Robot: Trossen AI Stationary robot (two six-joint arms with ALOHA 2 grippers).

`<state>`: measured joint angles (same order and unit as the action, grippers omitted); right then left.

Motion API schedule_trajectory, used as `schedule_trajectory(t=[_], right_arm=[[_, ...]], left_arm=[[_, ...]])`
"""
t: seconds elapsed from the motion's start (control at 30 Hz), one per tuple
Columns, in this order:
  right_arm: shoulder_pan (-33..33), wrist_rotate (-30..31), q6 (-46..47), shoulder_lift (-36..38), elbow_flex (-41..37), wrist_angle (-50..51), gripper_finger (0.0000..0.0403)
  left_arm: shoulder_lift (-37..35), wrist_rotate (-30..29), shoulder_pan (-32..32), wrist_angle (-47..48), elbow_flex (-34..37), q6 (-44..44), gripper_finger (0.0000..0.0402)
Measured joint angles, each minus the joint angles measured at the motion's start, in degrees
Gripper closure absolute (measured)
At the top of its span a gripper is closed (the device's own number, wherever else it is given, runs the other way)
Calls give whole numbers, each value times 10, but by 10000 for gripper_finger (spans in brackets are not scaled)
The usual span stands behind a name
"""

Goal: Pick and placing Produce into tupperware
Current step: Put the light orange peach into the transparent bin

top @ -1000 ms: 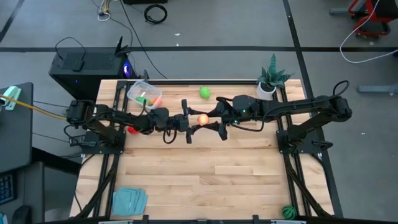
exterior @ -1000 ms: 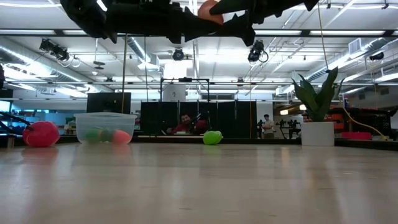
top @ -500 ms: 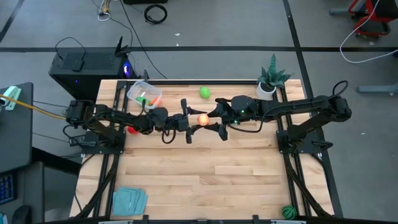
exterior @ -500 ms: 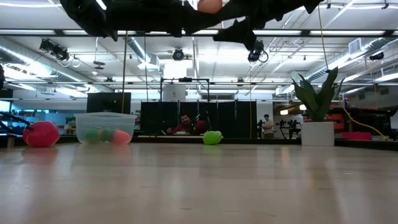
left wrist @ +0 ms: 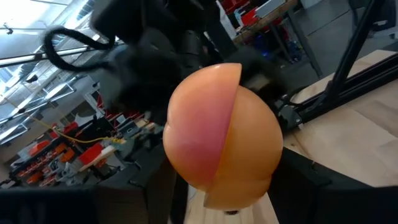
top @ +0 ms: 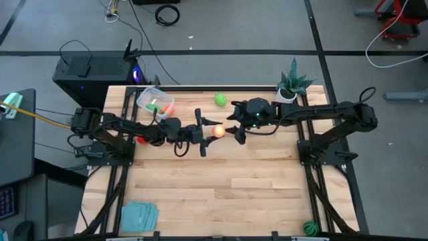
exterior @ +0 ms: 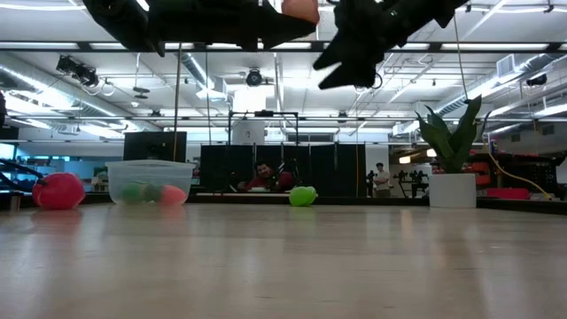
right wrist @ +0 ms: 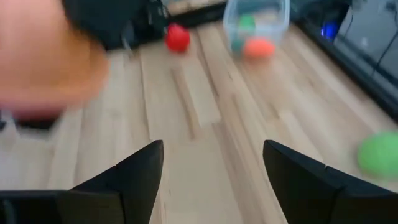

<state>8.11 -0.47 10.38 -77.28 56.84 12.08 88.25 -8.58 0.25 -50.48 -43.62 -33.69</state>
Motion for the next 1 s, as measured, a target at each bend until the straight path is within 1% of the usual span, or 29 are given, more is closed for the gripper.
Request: schedule_trajectory(t=[0.13,0.27,0.33,0.4,0.5,0.6,0.7,0.83,0.93,1.0], right_arm=[[13,-6,13,0,0,78,123],[22,-1,39,0,0,140,123],[24,15,50,0,0,164,123],[24,37,60,0,0,176,123],[24,65,64,0,-1,190,123],[24,68,64,0,-1,189,123],[23,68,64,0,-1,189,123],[24,68,64,0,-1,188,123],[23,70,64,0,-1,188,123],[23,82,65,0,-1,188,123]], left_arm=[[0,-10,1,1,0,0,186],[-1,-39,1,2,0,4,189],[-10,-45,1,18,0,26,189],[-32,-47,1,63,-4,50,189],[-65,-63,4,162,-25,82,185],[-90,-99,11,294,-56,118,186],[-108,-125,25,438,-98,179,189],[-115,-134,50,626,-159,280,187],[-115,-134,73,731,-199,332,187],[-115,-135,91,787,-218,360,189]])
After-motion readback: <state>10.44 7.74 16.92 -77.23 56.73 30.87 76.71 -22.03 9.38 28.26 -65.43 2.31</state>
